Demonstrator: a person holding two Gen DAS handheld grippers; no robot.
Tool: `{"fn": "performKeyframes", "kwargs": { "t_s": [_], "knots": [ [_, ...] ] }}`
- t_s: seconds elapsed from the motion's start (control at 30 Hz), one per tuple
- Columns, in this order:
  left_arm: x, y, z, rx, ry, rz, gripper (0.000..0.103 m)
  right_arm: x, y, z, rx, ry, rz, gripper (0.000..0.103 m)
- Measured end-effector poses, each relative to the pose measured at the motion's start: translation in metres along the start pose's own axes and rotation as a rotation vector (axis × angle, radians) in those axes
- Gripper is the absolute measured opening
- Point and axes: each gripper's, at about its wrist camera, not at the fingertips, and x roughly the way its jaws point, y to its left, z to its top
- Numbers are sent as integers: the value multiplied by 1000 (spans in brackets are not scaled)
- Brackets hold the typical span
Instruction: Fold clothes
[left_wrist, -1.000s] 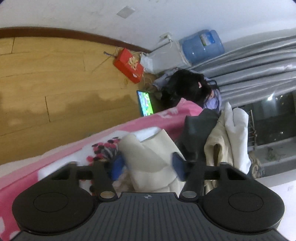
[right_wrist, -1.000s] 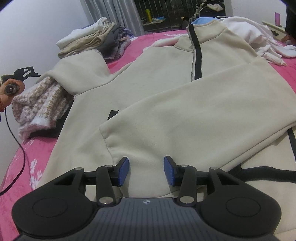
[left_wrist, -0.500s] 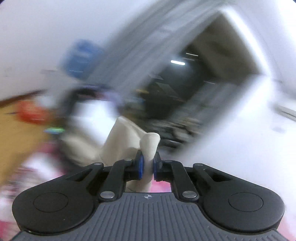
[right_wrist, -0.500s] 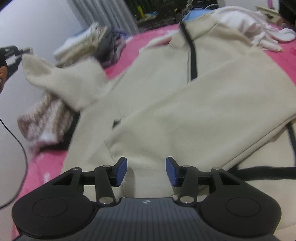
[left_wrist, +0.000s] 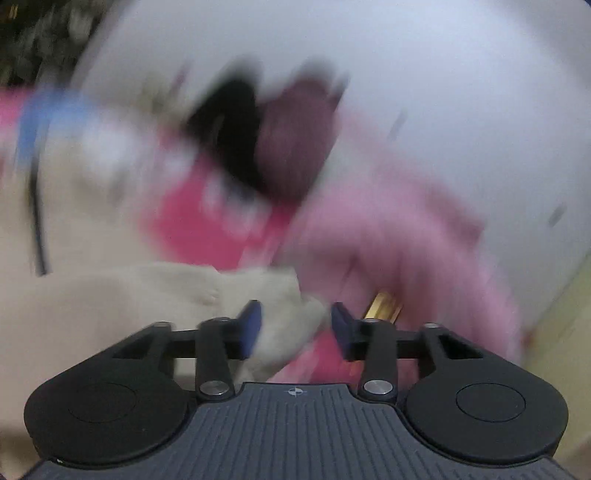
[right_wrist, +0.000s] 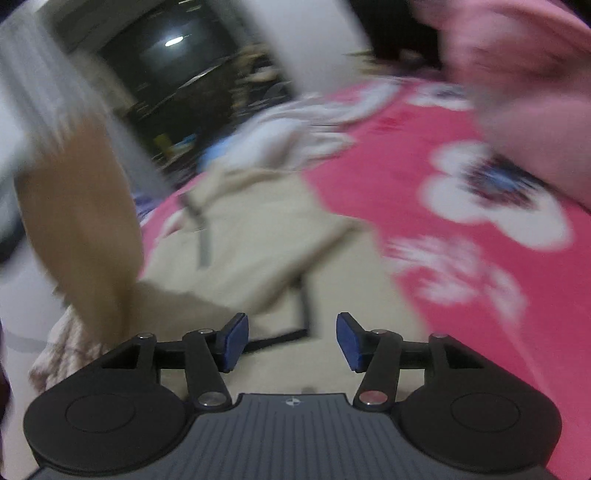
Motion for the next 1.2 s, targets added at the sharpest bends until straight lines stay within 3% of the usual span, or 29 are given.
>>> {"fn": "performKeyframes", "kwargs": {
  "t_s": [0.07,0.13,0.3,0.43,0.57,0.7,0.73,0.77,0.8,1.07,1.2],
  "knots": [
    [15,17,-32,-63,102,43,43,-4,-30,-4,128,14,4,59],
    [10,30,-51,-109,135,76,43,-5,-54,-8,253,21,45,59],
    [-25,50,-70,-178,116,190,46,9,-51,-2,343,47,206,59],
    [-49,72,-85,-210,95,278,46,38,-28,-2,324,161,253,58],
    [-52,90,-93,-299,68,292,46,55,-11,-13,284,249,223,58],
    [-43,99,-97,-309,60,306,45,58,-8,-19,292,271,226,51],
    [-43,100,-98,-313,55,307,45,59,-8,-18,289,272,231,42],
    [-44,100,-99,-315,51,308,44,61,-5,-18,275,270,233,25],
    [-46,101,-100,-319,46,310,43,62,-1,-17,257,267,234,15],
    [-60,107,-108,-375,13,311,39,13,19,2,133,99,241,12],
    [-63,105,-106,-371,10,326,39,10,4,-5,146,115,176,12]
  ]
}}
